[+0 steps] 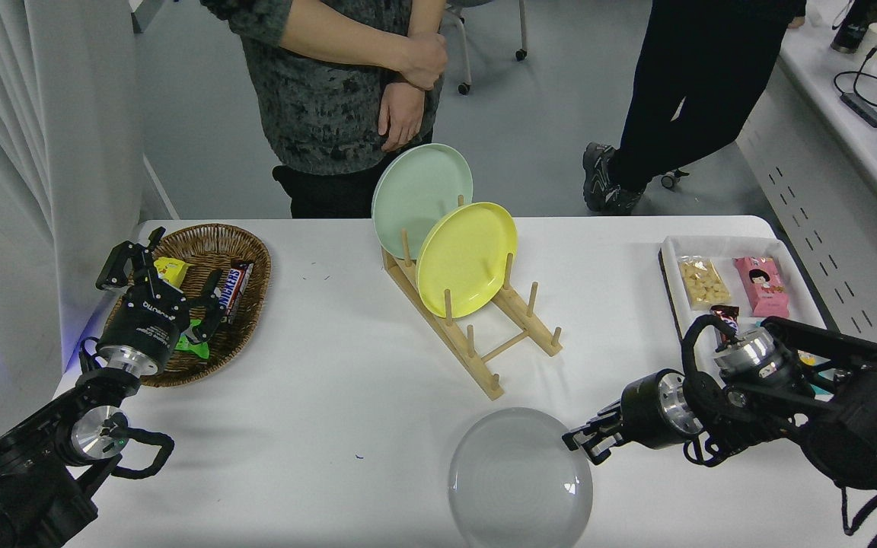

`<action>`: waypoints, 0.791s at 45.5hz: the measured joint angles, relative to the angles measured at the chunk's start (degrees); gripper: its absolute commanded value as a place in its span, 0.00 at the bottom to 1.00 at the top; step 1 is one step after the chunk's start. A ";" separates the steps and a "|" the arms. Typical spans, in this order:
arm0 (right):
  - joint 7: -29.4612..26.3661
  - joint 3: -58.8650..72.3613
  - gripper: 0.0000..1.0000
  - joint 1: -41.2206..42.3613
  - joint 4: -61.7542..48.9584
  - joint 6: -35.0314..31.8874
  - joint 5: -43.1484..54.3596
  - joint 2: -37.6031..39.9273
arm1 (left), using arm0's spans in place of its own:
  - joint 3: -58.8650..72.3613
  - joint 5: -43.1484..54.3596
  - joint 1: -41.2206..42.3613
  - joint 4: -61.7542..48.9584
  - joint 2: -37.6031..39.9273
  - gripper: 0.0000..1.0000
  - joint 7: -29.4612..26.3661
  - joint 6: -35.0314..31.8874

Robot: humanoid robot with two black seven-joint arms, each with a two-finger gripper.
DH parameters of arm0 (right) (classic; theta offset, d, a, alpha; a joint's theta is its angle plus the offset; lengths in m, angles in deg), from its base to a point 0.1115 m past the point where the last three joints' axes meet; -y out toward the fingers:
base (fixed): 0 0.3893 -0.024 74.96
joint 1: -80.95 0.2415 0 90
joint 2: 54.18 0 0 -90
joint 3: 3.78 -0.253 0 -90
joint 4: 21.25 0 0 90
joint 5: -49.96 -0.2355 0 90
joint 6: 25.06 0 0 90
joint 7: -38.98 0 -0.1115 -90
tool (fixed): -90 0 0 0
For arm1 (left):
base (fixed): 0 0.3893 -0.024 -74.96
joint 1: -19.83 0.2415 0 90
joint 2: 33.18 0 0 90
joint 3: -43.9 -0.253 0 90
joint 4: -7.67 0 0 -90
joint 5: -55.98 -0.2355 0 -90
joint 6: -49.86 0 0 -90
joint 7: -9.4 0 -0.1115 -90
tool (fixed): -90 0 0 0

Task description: Place the plate on the table

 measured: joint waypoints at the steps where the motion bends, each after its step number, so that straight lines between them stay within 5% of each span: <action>1: -0.05 -0.26 0.00 -0.56 -0.17 0.33 0.27 0.05 | 0.00 0.00 0.00 0.00 0.00 0.98 0.00 0.00; 33: -0.40 -2.34 0.00 -0.57 -5.33 1.57 1.74 0.73 | -0.05 0.00 0.00 0.00 -0.01 0.98 0.01 0.00; 34: -0.40 -2.36 0.33 -0.51 -5.41 1.57 1.77 0.68 | -0.05 0.00 0.00 0.00 -0.01 0.98 0.01 0.00; 35: -0.39 -2.38 0.49 -0.43 -5.56 1.57 1.92 0.53 | -0.05 0.01 0.00 0.00 0.00 0.98 0.00 0.00; 36: -0.39 -2.38 0.50 -0.42 -5.58 1.57 1.94 0.50 | -0.05 0.00 0.00 0.00 -0.01 0.98 0.00 0.00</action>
